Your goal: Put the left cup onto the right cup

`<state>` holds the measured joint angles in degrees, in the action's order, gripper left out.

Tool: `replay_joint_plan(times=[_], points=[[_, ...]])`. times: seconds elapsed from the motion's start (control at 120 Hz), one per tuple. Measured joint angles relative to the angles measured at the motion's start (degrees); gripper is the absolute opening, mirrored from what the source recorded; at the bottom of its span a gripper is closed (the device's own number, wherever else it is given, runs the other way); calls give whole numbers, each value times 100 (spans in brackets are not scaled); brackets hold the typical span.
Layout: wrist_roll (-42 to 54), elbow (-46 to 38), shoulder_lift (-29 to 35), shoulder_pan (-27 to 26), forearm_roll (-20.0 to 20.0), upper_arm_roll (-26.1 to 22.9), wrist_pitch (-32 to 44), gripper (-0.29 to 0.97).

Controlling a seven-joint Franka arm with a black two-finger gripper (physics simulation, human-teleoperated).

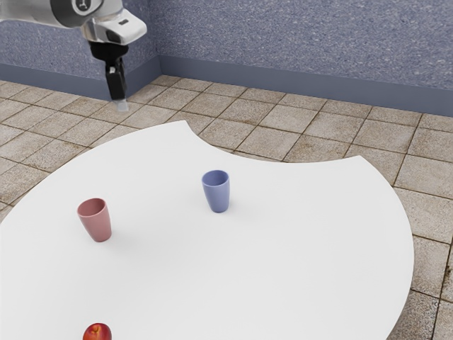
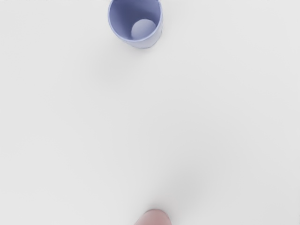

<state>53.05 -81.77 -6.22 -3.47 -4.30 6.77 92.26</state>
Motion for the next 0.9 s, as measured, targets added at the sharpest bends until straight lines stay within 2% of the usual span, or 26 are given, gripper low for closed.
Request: replay_joint_plan(times=[0.067,0.225,0.9], points=[[15,-115,29,-42,28,1,9,68],[38,-1043,229,85,28,26,326,68],[108,-3159,-44,1395,47,51,2201,68]])
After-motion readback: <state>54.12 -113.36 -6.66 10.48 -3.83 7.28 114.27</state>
